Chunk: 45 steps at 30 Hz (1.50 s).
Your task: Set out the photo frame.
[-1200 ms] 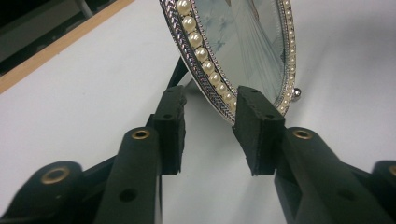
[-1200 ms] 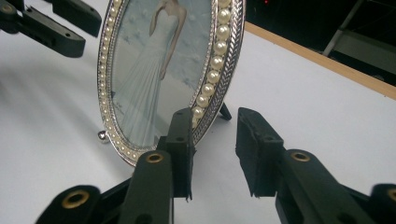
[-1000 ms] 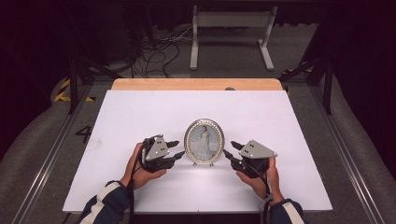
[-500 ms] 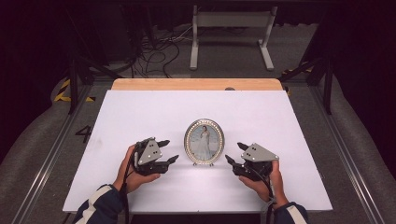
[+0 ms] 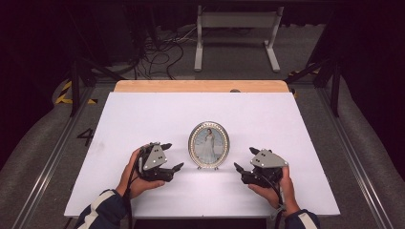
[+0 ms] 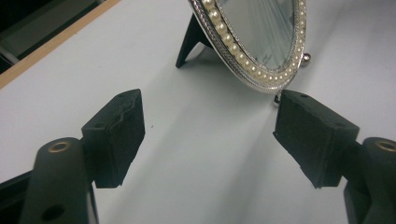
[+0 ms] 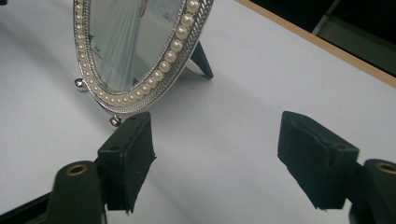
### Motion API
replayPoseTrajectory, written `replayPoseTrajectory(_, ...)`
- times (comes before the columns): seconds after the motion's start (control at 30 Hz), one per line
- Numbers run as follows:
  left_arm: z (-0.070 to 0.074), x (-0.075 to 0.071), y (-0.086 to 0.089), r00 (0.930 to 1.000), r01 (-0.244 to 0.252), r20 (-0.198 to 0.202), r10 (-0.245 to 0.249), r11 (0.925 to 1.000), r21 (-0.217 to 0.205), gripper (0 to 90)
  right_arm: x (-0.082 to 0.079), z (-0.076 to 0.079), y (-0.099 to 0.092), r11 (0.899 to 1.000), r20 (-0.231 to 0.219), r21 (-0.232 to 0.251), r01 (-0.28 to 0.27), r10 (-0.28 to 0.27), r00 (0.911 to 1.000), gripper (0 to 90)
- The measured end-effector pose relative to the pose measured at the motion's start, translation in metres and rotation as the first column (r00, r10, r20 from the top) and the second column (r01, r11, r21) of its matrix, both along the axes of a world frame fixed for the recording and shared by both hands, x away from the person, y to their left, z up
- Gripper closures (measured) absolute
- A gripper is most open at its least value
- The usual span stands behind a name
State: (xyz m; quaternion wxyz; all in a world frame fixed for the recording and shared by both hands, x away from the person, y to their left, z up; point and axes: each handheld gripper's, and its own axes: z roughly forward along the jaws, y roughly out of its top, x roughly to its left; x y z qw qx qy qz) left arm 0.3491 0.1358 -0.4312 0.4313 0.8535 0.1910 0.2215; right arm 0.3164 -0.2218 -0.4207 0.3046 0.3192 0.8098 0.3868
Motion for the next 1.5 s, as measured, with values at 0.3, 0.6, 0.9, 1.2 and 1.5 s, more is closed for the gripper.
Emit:
replayPoseTrajectory(0.3, -0.003, -0.008, 0.013, 0.9999, -0.013, 0.002, 0.013, 0.9996, 0.026, 19.8, -0.004, -0.001, -0.007, 1.000, 0.004, -0.009, 0.014, -0.014, 0.9999, 25.0)
replayPoseTrajectory(0.6, -0.004, -0.012, 0.029, 0.9993, -0.035, -0.010, 0.036, 0.9992, 0.019, 17.6, -0.008, -0.003, -0.014, 1.000, 0.006, -0.016, 0.026, -0.026, 0.9996, 24.5)
replayPoseTrajectory(0.9, -0.006, -0.018, 0.046, 0.9977, -0.066, -0.016, 0.066, 0.9975, 0.026, 16.5, -0.012, -0.006, -0.024, 0.998, 0.007, -0.017, 0.053, -0.053, 0.9986, 24.1)
replayPoseTrajectory(1.2, -0.007, -0.022, 0.067, 0.9942, -0.107, -0.014, 0.107, 0.9940, 0.024, 16.1, -0.015, -0.004, -0.038, 0.996, 0.020, -0.017, 0.092, -0.091, 0.9956, 24.1)
replayPoseTrajectory(1.5, -0.009, -0.025, 0.085, 0.9886, -0.149, -0.020, 0.150, 0.9887, 0.016, 14.8, -0.018, -0.004, -0.056, 0.990, 0.022, -0.002, 0.139, -0.139, 0.9900, 24.0)
